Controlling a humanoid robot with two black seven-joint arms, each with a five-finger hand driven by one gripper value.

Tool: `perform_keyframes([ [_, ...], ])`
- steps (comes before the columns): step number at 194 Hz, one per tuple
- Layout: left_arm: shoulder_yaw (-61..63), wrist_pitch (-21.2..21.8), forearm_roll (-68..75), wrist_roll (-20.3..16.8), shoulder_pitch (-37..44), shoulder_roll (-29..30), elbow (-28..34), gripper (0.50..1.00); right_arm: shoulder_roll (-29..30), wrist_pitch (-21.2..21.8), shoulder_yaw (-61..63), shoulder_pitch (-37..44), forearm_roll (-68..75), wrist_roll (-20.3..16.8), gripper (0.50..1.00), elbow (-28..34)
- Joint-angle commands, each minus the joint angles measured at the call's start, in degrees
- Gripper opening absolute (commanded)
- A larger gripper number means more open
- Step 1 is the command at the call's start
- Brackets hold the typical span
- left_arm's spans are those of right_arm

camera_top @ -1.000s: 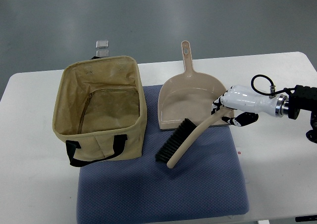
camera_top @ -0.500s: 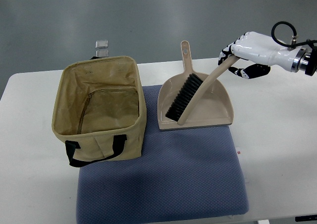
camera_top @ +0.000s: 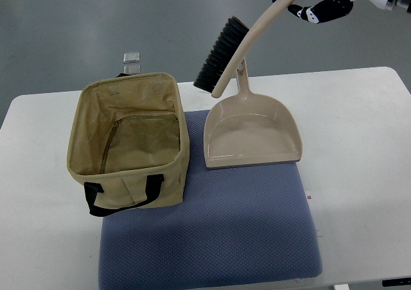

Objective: Put pink broom in yellow bag with right hand
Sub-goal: 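Lift the brush with the right hand up past the dustpan, then lower the brush bristles-first into the beige canvas bag, then open the right hand and withdraw it from the brush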

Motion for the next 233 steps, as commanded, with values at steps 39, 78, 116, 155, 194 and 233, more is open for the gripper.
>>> perform_keyframes([
  [39,0.05,-0.04,0.0,0.0,0.02,0.0,0.0,1.0,10.09,0.92,-0.76,4.79,-0.92,-0.47,0.5,-2.4],
  [78,-0.04,-0.04,0.0,0.0,0.02,0.0,0.0,1.0,17.91,0.83,-2.61,5.94,-2.07,-0.47,0.5,-6.62],
  [116,-0.04,-0.04,0.0,0.0,0.02,0.0,0.0,1.0,23.88,0.04,-4.54,5.85,-2.15,-0.47,0.5,-10.13],
  [155,-0.04,0.05,0.0,0.0,0.02,0.0,0.0,1.0,26.43,-0.49,-4.37,4.09,-1.89,-0.11,0.682,-11.19],
  [194,-0.04,0.05,0.0,0.0,0.02,0.0,0.0,1.0,27.05,-0.49,-3.49,1.98,-0.92,-0.11,0.903,-11.36],
  [233,-0.04,-0.04,0.0,0.0,0.02,0.0,0.0,1.0,25.91,-0.4,-2.87,0.75,0.39,-0.11,0.913,-11.36],
])
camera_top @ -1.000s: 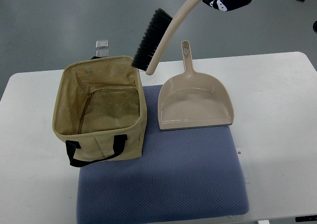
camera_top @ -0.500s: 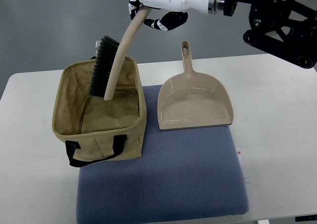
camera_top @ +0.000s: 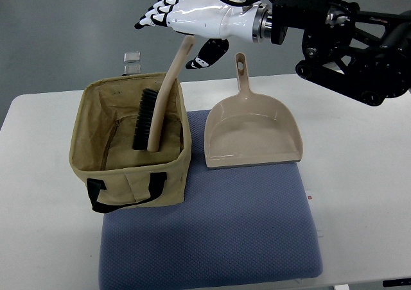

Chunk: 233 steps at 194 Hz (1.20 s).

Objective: Put pink broom in yellow bag with right hand

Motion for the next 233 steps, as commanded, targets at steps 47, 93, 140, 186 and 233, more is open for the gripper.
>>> perform_keyframes([
  [47,0.05,-0.02,0.0,0.0,0.0,0.0,0.0,1.0,-3.8,3.78,11.59,-6.74,9.19,-0.46,0.913,0.01],
  [93,-0.04,-0.02,0.0,0.0,0.0,0.0,0.0,1.0,-8.02,10.02,25.21,-17.73,20.87,-0.81,0.913,0.01],
  [140,0.05,-0.02,0.0,0.0,0.0,0.0,0.0,1.0,-10.83,10.64,33.47,-28.98,40.38,-0.81,0.913,-2.45],
  [186,0.05,-0.02,0.0,0.0,0.0,0.0,0.0,1.0,-10.13,10.73,37.96,-36.45,59.46,-0.9,0.913,-7.54],
  [233,0.05,0.07,0.0,0.0,0.0,0.0,0.0,1.0,-5.83,15.12,44.63,-42.34,69.39,-4.24,0.919,-11.32],
])
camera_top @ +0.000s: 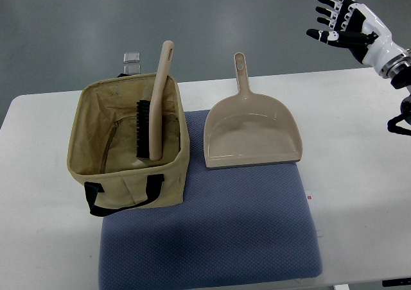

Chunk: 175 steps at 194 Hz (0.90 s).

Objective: Put pink broom in yellow bag with right hand

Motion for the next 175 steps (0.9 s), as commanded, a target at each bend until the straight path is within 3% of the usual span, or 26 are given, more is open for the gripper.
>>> perform_keyframes([
  [1,0.06,0.04,0.0,0.0,0.01,0.0,0.0,1.0,2.69,2.22,3.96,-2.27,3.17,-2.7,0.919,-1.99],
  [19,-0.03,-0.04,0.0,0.0,0.01,0.0,0.0,1.0,5.32,3.28,7.65,-4.2,3.87,-4.9,0.919,-4.27],
  [93,0.06,-0.04,0.0,0.0,0.01,0.0,0.0,1.0,9.55,3.63,9.68,-9.21,6.25,-4.9,0.93,-6.73],
  [149,0.06,-0.04,0.0,0.0,0.01,0.0,0.0,1.0,11.39,11.19,12.13,-9.65,7.92,-6.57,0.93,-10.95],
  [175,-0.03,-0.04,0.0,0.0,0.01,0.0,0.0,1.0,12.62,10.75,14.68,-9.83,7.74,-6.57,0.93,-11.74],
])
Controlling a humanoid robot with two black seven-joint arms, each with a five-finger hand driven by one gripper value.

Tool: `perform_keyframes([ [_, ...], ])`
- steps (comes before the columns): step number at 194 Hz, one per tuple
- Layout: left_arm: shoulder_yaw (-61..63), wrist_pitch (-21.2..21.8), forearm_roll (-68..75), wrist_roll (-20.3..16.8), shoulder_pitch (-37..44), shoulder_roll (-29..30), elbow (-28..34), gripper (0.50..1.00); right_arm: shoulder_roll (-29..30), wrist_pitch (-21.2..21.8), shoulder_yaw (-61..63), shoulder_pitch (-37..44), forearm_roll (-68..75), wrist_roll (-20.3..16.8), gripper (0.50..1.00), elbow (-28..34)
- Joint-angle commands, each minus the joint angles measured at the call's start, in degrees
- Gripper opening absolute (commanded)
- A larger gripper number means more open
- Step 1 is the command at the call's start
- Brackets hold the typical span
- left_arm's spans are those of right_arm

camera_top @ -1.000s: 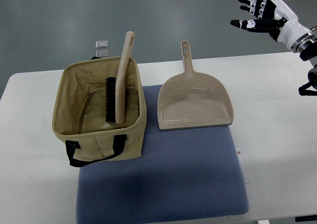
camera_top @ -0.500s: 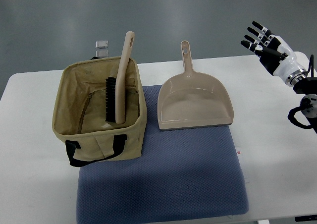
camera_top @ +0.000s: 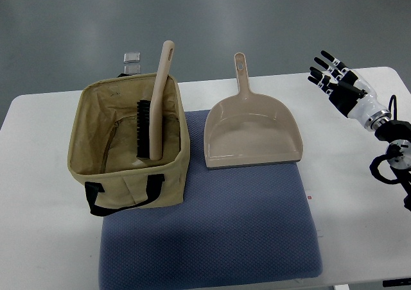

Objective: Put pink broom in yellow bag with right hand

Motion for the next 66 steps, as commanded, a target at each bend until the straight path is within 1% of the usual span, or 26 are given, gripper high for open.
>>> perform_keyframes([
  [1,-0.06,-0.01,0.0,0.0,0.01,0.0,0.0,1.0,0.84,-0.1,1.6,-0.12,-0.22,0.1,0.93,-0.7],
  [38,-0.06,-0.01,0.0,0.0,0.01,0.0,0.0,1.0,0.66,0.08,1.69,0.15,-0.3,0.1,0.93,-3.24],
  [66,0.03,-0.01,0.0,0.0,0.01,0.0,0.0,1.0,0.66,0.25,1.69,0.23,-0.3,0.1,0.93,-3.33],
])
